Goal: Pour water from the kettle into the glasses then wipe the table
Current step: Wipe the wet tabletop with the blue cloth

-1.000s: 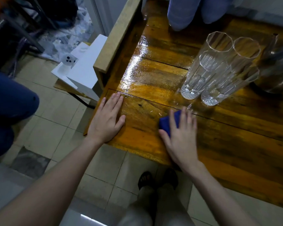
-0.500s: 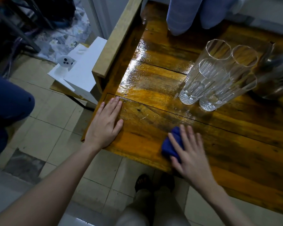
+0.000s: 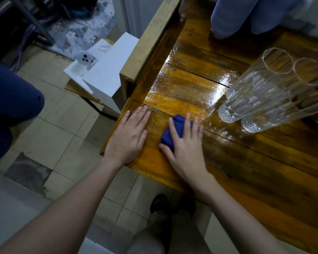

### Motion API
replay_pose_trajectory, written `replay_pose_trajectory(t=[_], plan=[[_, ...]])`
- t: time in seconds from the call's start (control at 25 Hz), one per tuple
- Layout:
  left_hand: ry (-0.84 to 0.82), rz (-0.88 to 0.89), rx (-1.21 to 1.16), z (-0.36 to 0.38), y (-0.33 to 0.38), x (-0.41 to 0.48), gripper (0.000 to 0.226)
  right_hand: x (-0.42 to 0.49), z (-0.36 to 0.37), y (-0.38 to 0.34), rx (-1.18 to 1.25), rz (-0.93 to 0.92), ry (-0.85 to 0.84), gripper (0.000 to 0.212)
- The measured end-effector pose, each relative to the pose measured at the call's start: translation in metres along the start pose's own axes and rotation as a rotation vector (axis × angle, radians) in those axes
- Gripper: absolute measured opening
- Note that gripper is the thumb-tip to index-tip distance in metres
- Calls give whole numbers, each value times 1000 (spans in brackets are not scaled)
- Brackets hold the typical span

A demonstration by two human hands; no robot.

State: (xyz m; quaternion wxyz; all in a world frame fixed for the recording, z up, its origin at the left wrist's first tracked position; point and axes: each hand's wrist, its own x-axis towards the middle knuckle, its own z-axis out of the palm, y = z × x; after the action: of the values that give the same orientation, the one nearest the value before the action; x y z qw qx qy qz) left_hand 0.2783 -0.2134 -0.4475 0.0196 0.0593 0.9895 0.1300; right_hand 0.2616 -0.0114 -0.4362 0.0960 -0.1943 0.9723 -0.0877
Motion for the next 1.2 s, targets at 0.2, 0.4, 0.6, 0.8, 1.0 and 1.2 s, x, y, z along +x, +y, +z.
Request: replay_pose_trajectory(t=[0.2, 0.4, 0.6, 0.8, 1.0, 1.2], plan=[[3, 15, -15, 1, -1, 1, 53, 4, 16, -34, -15, -149, 7, 69], [13, 11, -24, 0, -1, 1, 54, -60, 5, 46, -96, -232, -44, 73], [23, 5, -29, 0, 0, 1, 54, -102, -21, 143, -44, 36, -66, 76], [30, 8, -26, 1, 1, 1, 54, -47, -14, 83, -52, 170, 57, 74], [32, 10, -27, 0, 1, 1, 54, -6, 12, -27, -23, -121, 75, 70], [44, 2, -45, 1, 2, 1, 54, -33, 18, -1, -27, -273, 65, 61]])
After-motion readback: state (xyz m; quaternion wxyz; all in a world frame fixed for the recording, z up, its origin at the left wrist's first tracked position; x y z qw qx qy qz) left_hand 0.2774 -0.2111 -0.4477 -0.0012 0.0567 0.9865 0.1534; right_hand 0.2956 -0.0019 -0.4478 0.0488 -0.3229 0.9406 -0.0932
